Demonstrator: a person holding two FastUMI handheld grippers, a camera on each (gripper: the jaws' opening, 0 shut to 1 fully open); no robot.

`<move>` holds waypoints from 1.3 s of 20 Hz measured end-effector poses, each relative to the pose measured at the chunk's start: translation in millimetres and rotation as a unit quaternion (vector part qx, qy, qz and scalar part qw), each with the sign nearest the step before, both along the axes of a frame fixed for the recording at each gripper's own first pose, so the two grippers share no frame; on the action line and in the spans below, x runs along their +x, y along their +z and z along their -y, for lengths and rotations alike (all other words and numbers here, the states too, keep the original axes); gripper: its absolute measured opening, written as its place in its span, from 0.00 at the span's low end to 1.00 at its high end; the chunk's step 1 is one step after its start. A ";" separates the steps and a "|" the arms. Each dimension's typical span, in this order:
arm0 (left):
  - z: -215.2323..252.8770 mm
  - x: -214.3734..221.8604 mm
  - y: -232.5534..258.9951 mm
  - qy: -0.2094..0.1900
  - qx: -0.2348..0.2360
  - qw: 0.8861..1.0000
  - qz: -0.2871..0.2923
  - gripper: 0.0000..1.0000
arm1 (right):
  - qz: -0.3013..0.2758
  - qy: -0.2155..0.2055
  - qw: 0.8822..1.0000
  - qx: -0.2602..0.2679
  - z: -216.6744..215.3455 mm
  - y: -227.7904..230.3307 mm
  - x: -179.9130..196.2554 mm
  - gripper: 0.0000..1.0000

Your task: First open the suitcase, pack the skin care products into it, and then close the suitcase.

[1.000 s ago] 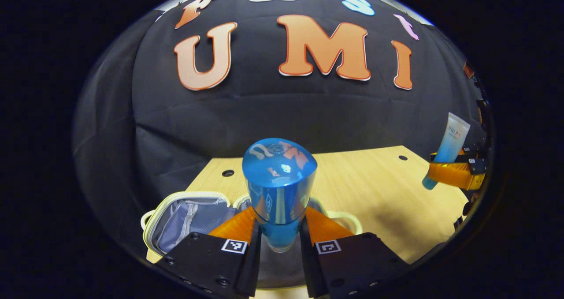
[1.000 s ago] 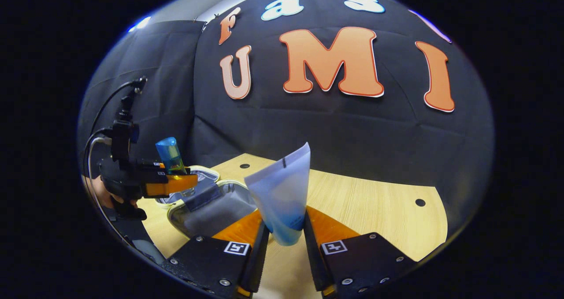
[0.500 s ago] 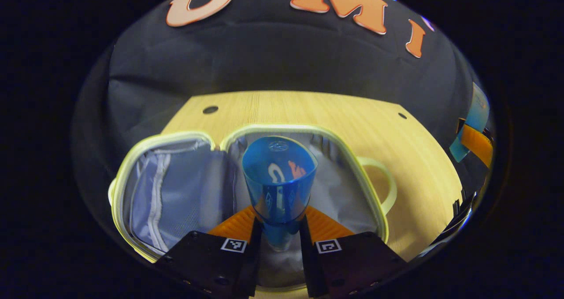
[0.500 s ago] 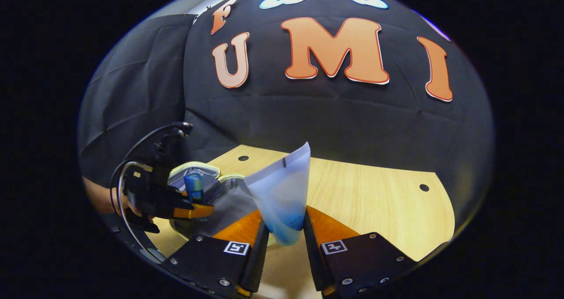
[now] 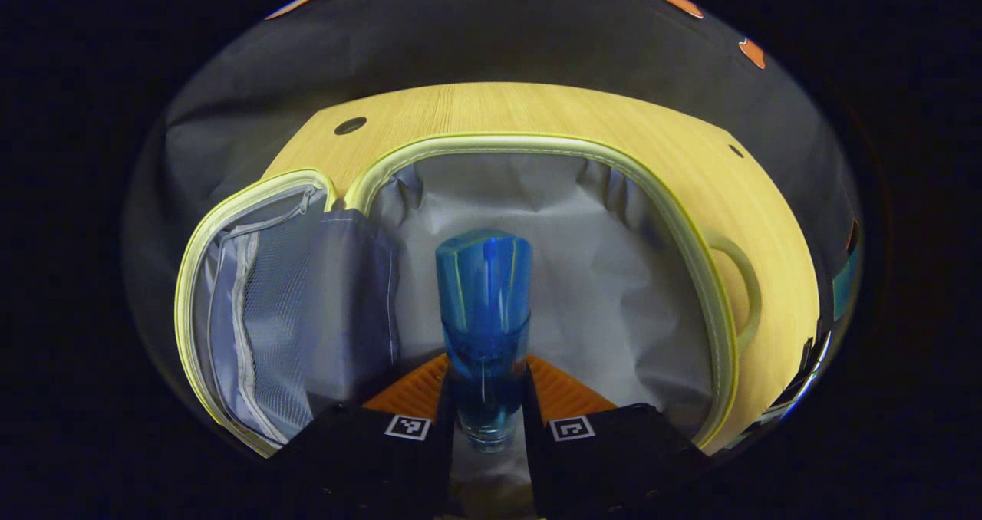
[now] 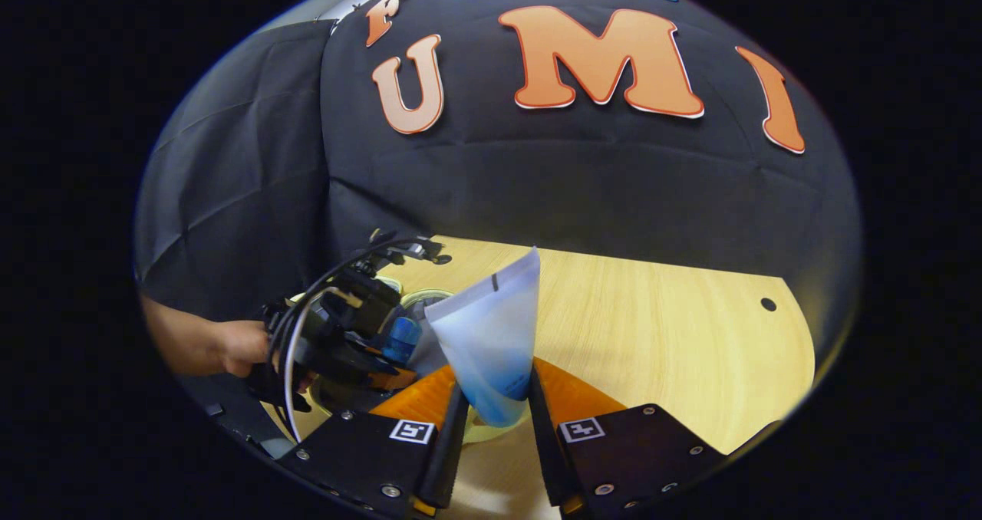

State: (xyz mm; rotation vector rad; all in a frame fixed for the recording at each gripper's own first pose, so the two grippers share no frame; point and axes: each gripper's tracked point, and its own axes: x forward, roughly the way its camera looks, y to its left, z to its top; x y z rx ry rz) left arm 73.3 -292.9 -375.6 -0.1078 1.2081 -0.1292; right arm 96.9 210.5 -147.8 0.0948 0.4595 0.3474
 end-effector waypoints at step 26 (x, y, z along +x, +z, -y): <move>-251.3 -66.5 141.4 0.265 0.093 0.942 0.186 0.75 | -0.299 -0.039 0.952 0.047 -106.1 -126.2 37.4 0.45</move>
